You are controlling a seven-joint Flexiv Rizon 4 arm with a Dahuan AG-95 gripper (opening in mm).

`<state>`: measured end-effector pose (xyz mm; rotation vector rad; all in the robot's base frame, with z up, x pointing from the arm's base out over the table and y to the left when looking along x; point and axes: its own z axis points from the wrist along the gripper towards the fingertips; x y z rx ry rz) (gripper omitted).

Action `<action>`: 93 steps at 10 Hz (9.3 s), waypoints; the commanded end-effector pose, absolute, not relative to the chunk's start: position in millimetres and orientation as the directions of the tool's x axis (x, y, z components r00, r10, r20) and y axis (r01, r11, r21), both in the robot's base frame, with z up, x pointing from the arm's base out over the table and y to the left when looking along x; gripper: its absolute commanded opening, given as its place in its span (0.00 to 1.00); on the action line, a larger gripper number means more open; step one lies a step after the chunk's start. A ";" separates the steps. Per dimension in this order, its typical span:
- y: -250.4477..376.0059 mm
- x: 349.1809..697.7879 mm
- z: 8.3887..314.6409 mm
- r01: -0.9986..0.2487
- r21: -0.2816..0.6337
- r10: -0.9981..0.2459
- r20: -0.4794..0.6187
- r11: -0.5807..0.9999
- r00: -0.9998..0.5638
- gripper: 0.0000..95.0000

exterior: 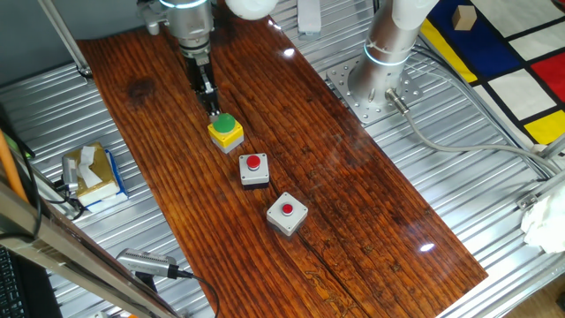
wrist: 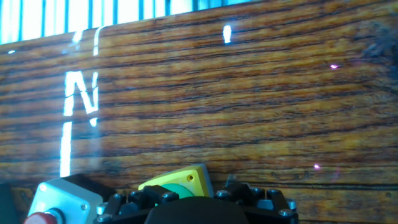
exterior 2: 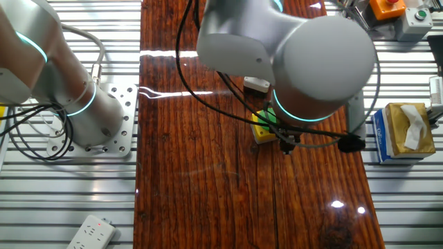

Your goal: Press three buttons from left to right in sequence

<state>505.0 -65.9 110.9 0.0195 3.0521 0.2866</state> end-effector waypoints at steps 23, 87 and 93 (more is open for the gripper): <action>-74.9 488.8 91.2 0.017 0.064 0.022 -0.081 0.998 -0.997 0.80; 42.0 520.1 132.2 0.006 0.000 0.006 -0.042 1.000 -0.999 0.60; 42.0 520.1 132.2 -0.133 -0.009 -0.133 -0.036 0.991 -0.990 0.60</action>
